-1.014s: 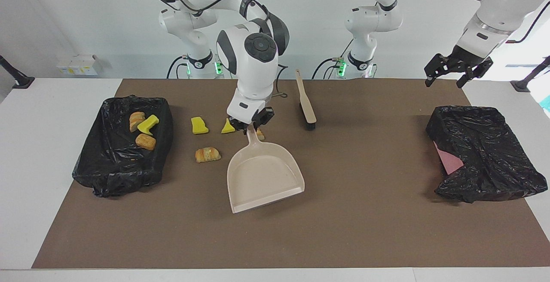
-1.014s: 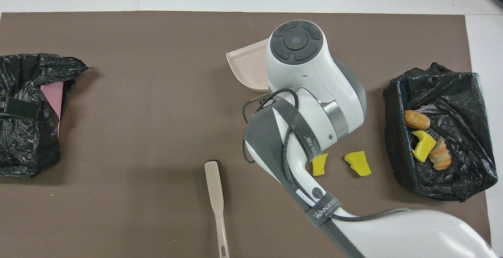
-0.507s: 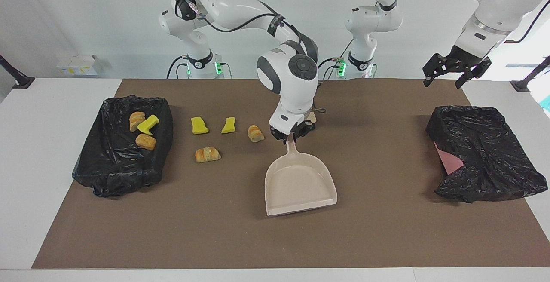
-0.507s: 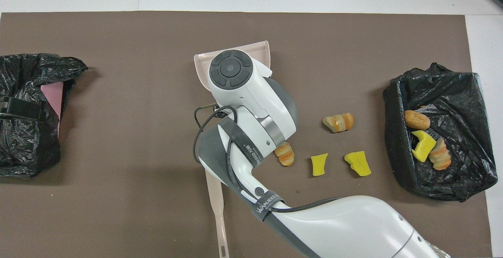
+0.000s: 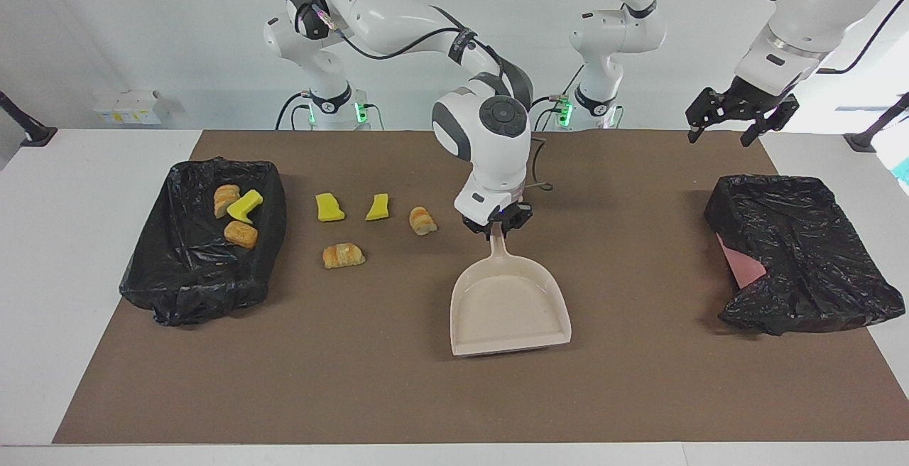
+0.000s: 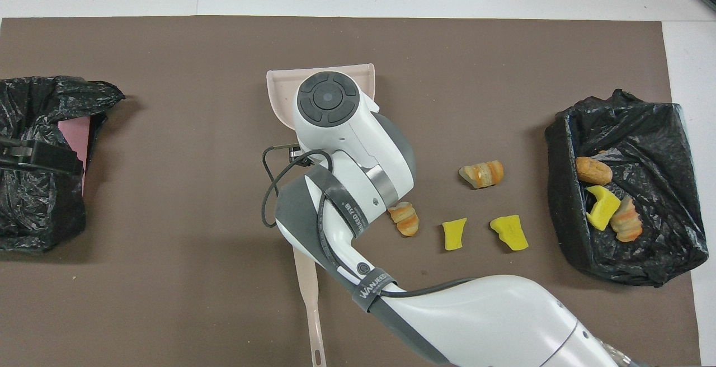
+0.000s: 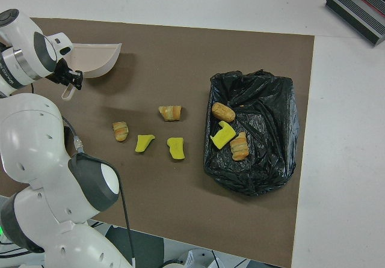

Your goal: Sweep and dump trash in bin

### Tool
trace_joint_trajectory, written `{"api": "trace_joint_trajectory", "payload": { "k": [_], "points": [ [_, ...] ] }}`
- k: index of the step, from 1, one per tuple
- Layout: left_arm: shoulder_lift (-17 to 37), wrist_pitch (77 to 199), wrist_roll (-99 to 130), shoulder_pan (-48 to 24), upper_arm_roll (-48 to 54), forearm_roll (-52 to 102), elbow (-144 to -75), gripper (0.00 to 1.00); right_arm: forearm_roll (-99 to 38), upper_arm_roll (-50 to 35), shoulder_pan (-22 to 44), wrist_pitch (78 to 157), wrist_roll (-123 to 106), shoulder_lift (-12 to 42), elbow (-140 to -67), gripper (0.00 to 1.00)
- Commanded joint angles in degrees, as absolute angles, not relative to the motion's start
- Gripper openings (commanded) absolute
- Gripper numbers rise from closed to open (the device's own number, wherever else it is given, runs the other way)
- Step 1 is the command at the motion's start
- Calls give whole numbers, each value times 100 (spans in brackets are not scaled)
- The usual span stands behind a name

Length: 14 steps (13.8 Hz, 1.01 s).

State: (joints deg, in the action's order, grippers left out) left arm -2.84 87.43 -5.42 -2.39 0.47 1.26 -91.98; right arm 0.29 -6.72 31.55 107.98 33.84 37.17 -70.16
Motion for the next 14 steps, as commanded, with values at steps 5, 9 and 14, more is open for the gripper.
{"api": "trace_joint_trajectory", "payload": {
  "k": [5,9,14],
  "points": [
    [-352,8842,-501,-501,-9,44,-9439,100,-114,-659,3366,11461,3788,3946,-7286,0],
    [-290,9157,-440,-562,-9,44,-9615,100,-79,-659,3366,11628,3920,3938,-7444,31],
    [26,9606,-272,-843,-9,9,-9545,100,-114,-659,3366,11496,4183,3693,-7558,65]
  ]
}}
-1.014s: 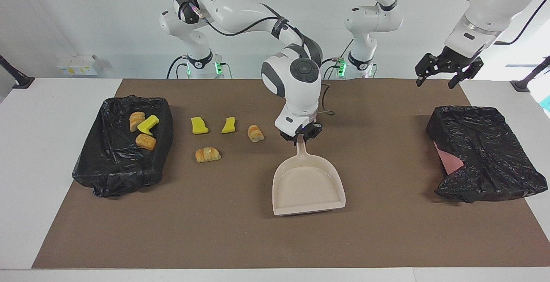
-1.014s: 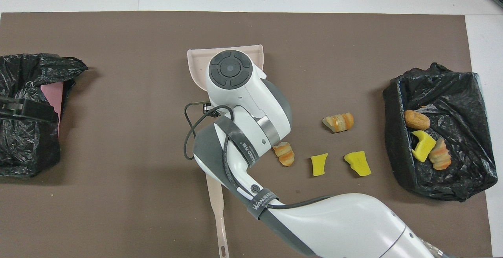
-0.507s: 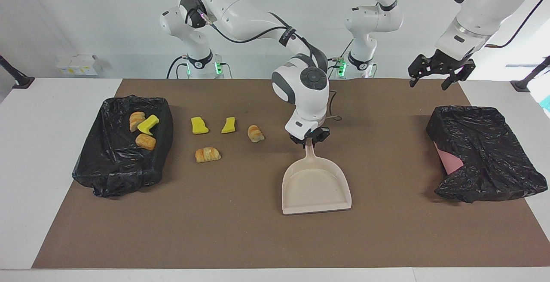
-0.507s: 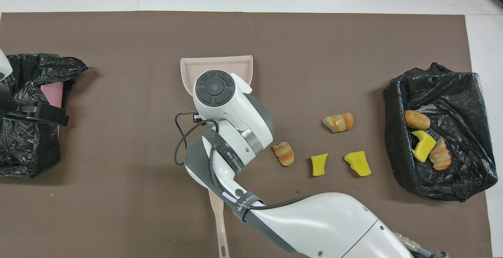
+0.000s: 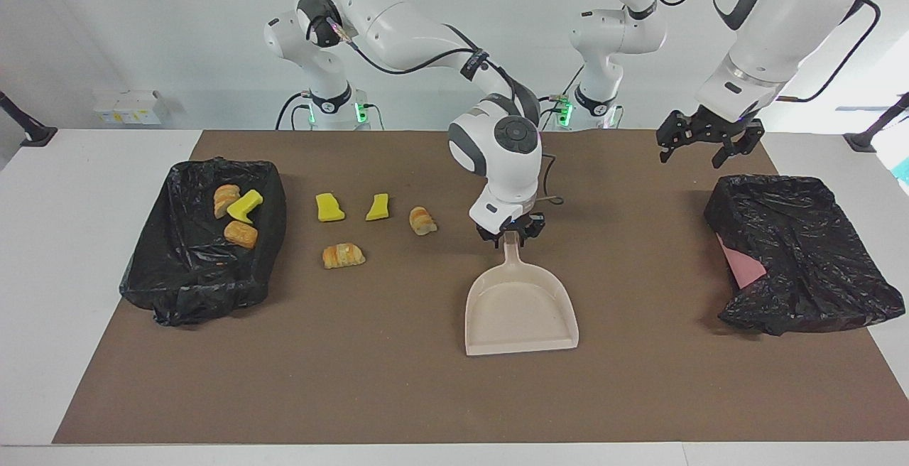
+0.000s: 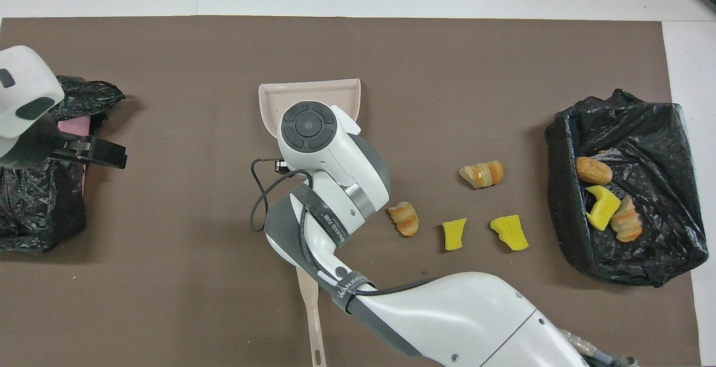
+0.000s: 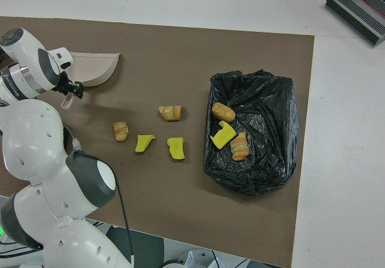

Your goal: Sweep and dump trash in bin

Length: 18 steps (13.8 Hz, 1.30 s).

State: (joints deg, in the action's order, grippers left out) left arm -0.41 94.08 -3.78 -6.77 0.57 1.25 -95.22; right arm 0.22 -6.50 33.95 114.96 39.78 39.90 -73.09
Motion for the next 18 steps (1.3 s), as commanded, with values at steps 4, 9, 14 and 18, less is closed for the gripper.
{"api": "trace_joint_trajectory", "payload": {
  "k": [4,9,14,18],
  "points": [
    [281,9966,34,-1019,-9,0,-9501,100,-114,-685,3514,11496,4219,2894,-8513,96],
    [975,10063,377,-1345,-9,0,-9036,100,-114,-686,4147,11548,4411,1778,-10087,100],
    [1467,10598,1027,-1906,-18,0,-9026,100,-228,-694,4841,12004,4535,863,-11599,100],
    [1766,11179,1195,-2320,-9,26,-9087,100,-667,-694,5176,12401,4448,388,-12444,100]
  ]
}}
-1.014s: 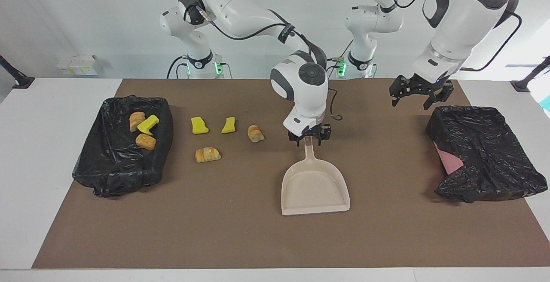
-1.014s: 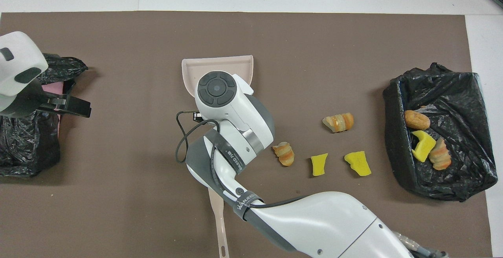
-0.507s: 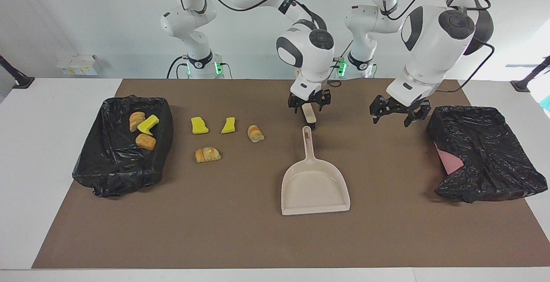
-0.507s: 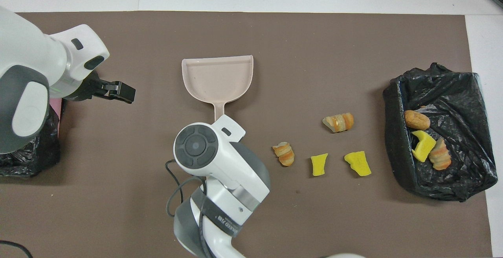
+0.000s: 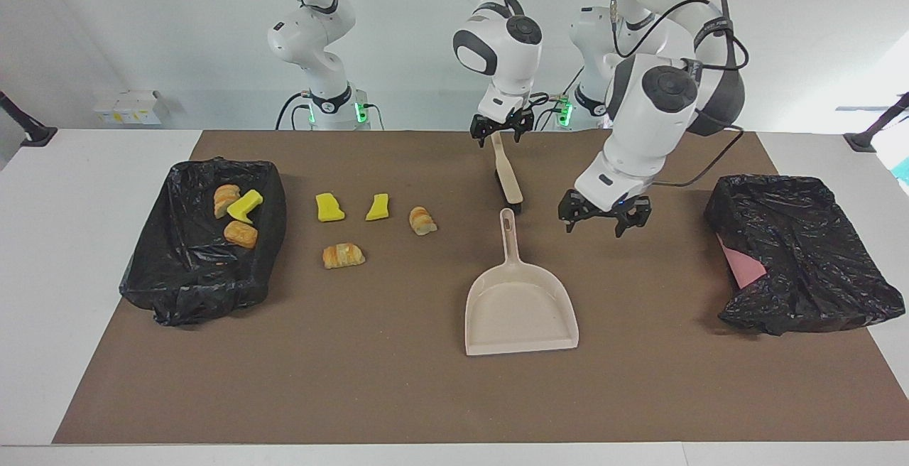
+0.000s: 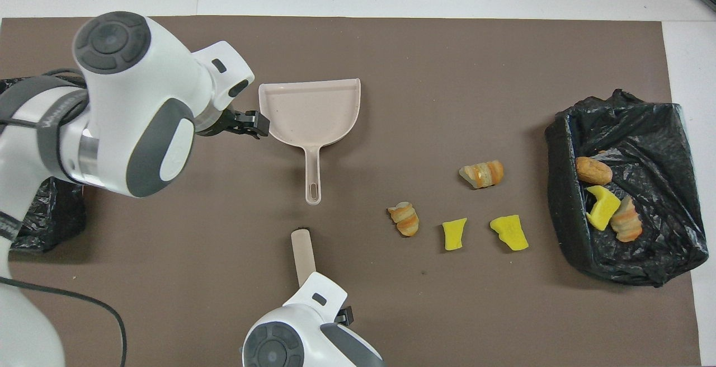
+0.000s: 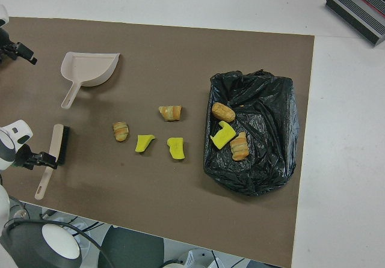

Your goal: Sweep and dump trash in bin

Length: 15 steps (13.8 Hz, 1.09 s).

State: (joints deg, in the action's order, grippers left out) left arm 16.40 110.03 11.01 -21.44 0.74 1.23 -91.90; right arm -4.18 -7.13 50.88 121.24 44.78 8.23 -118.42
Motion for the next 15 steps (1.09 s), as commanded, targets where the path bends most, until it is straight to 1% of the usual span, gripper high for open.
{"api": "trace_joint_trajectory", "payload": {
  "k": [1,4,7,8,10,11,13,14,15],
  "points": [
    [1836,11232,1326,-2460,-9,35,-9105,100,-772,-694,5238,12454,4439,300,-12593,100],
    [2091,11539,1941,-2794,-9,26,-9210,100,-844,-703,5378,12594,4421,272,-12753,99],
    [2101,11846,2381,-2979,-9,26,-9500,100,-852,-703,5432,12674,4403,281,-12806,91],
    [2109,11935,2443,-3066,-9,26,-9631,100,-853,-694,5440,12674,4386,273,-12806,81],
    [2241,12023,2540,-3199,-9,26,-9686,100,-844,-703,5449,12709,4368,272,-12806,59],
    [2250,12023,2540,-3199,9,26,-9686,100,-852,-703,5449,12709,4368,272,-12806,52],
    [2250,11936,2540,-3208,9,35,-9703,83,-853,-703,5449,12744,4368,272,-12806,45],
    [2241,11927,2540,-3295,9,70,-9790,73,-844,-703,5449,12796,4359,281,-12806,37],
    [2198,11935,2566,-3313,9,96,-9930,68,-844,-703,5449,12797,4342,281,-12806,27]
  ]
}}
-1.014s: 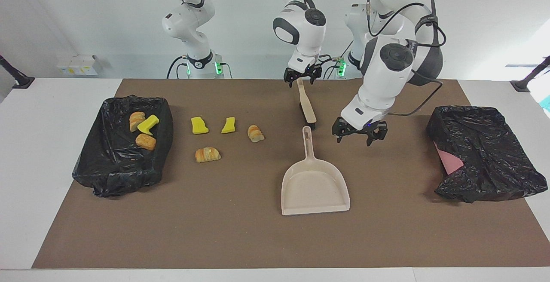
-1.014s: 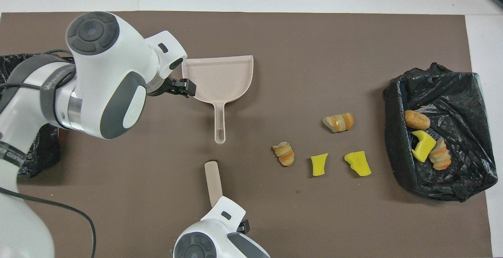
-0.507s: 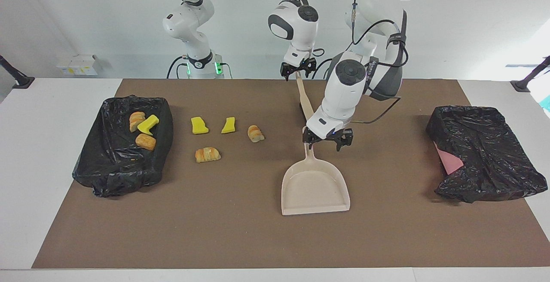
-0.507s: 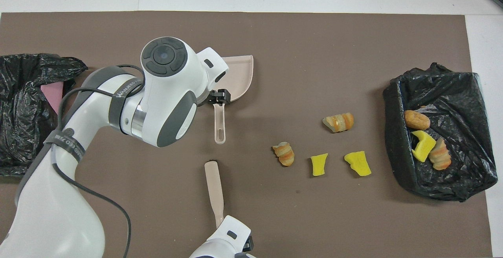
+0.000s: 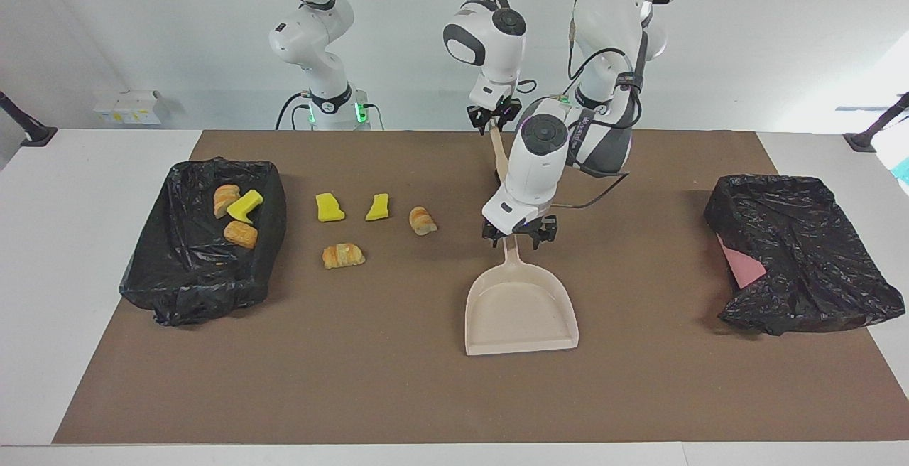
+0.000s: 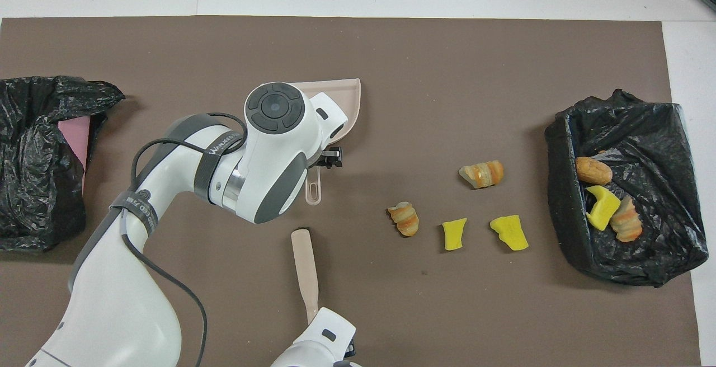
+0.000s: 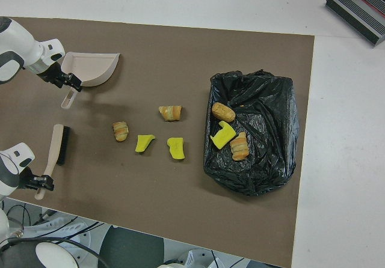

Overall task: Sweep and dump trash in bin
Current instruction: 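Grasp the dustpan handle with the left gripper and lift it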

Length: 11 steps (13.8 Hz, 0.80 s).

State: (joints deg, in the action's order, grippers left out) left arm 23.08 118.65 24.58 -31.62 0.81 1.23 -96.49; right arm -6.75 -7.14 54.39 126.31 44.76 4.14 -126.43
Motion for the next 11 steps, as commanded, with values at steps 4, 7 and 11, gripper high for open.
{"api": "trace_joint_trajectory", "payload": {
  "k": [4,7,11],
  "points": [
    [2162,11848,2619,-3366,9,105,-9967,39,-844,-703,5458,12718,4324,299,-12736,0],
    [2162,11725,2619,-3340,9,123,-9862,16,-826,-694,5458,12665,4430,220,-12718,0],
    [2092,11672,2593,-3279,-26,79,-9756,0,-774,-686,5370,12201,4438,-227,-12718,0]
  ]
}}
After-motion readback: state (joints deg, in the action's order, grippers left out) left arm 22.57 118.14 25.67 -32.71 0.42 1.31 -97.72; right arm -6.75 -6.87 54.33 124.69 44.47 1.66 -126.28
